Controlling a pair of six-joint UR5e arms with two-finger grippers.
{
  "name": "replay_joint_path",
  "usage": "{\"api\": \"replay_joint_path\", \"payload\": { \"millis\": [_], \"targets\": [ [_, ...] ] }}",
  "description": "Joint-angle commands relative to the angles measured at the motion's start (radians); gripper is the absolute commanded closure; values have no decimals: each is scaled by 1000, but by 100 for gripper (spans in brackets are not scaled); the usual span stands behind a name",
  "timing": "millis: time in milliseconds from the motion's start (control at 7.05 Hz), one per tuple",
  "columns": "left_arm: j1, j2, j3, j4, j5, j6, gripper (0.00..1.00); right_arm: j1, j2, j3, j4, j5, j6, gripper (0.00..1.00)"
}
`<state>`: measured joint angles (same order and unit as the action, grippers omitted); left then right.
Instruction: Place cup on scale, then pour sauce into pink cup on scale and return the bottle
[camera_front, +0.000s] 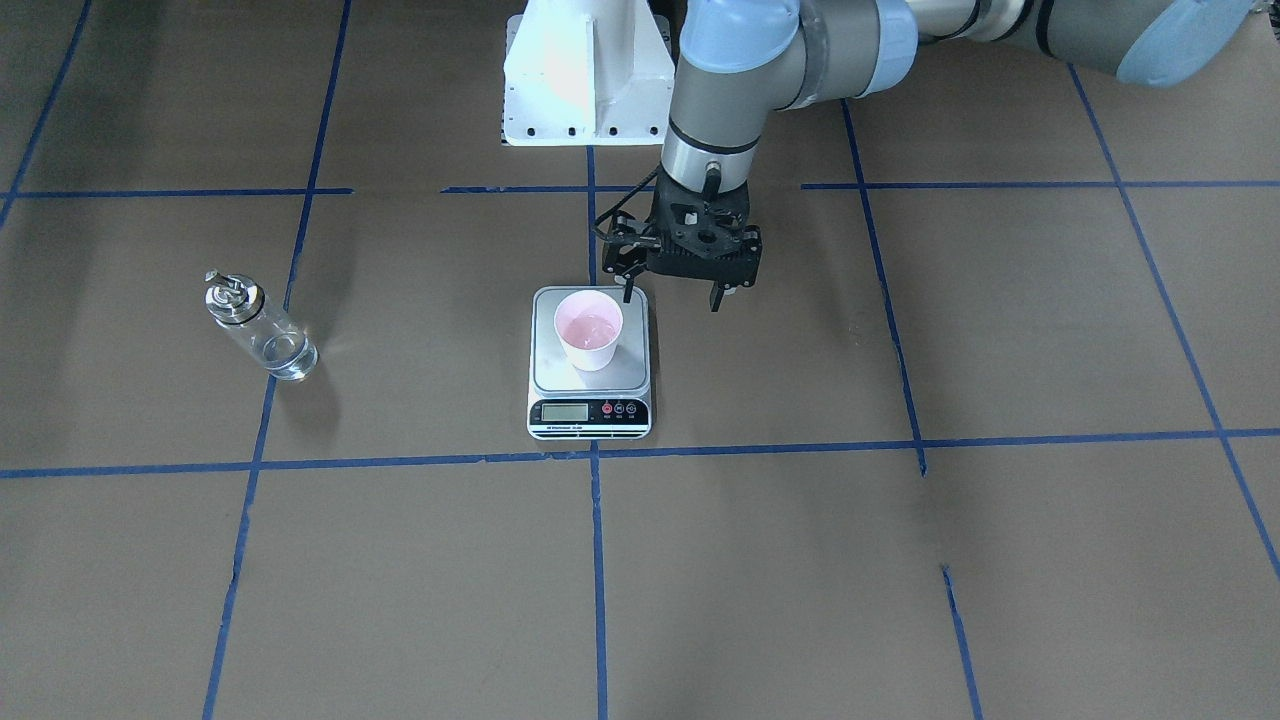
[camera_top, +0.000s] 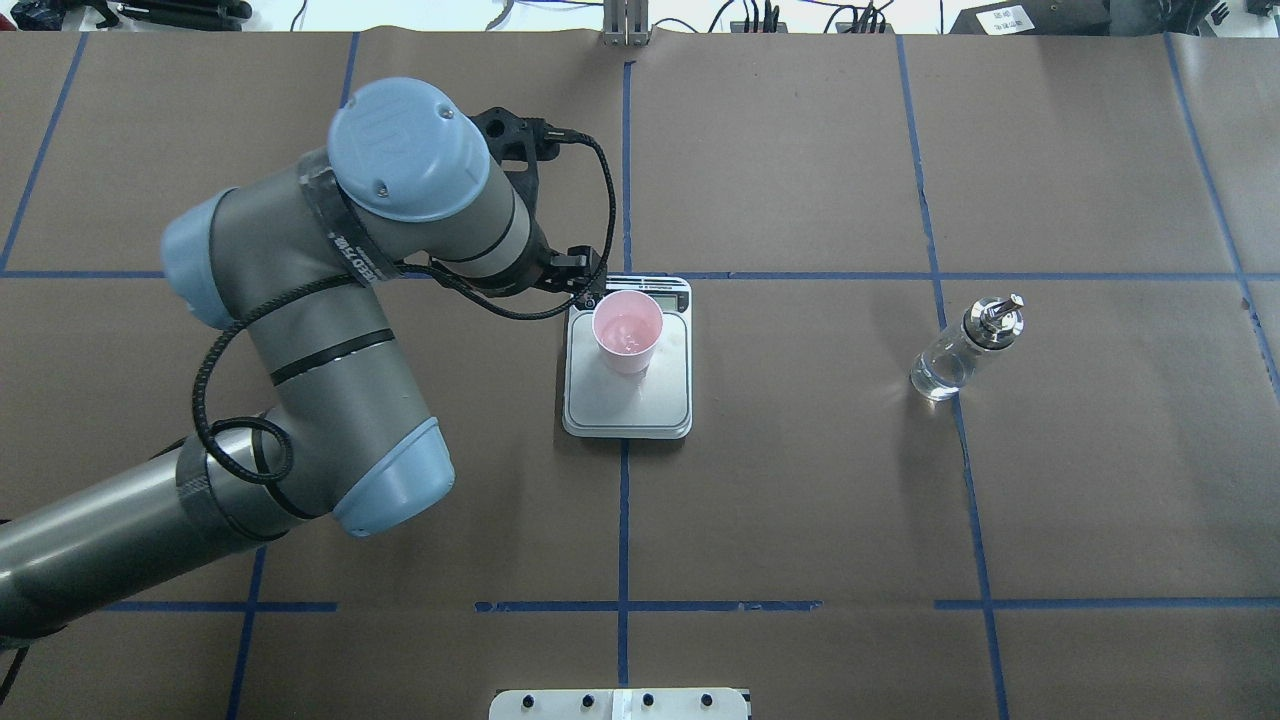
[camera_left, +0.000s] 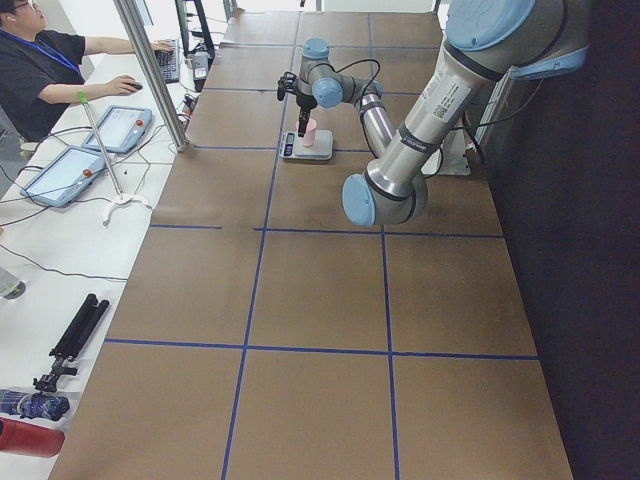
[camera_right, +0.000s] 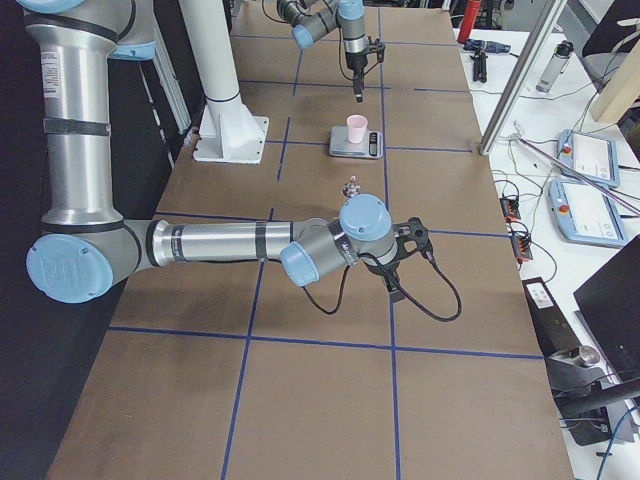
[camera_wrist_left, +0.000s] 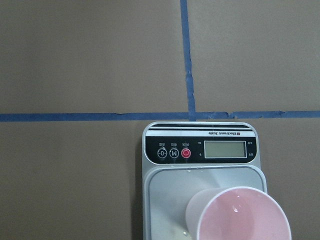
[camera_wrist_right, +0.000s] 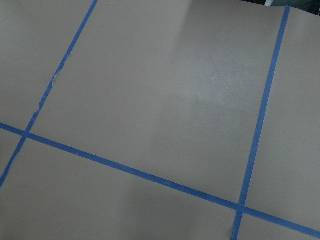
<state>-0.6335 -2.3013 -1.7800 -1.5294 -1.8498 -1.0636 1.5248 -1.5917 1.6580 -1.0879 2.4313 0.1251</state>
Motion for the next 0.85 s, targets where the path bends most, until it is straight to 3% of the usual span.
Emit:
{"api": "replay_joint_path", "payload": {
  "millis": [0, 710],
  "targets": [
    [-26, 45, -78, 40, -2, 68, 0, 0, -1, -1, 8, 0, -1, 0],
    [-41, 59, -102, 41, -2, 89, 0, 0, -1, 0, 8, 0, 1, 0]
  ]
}}
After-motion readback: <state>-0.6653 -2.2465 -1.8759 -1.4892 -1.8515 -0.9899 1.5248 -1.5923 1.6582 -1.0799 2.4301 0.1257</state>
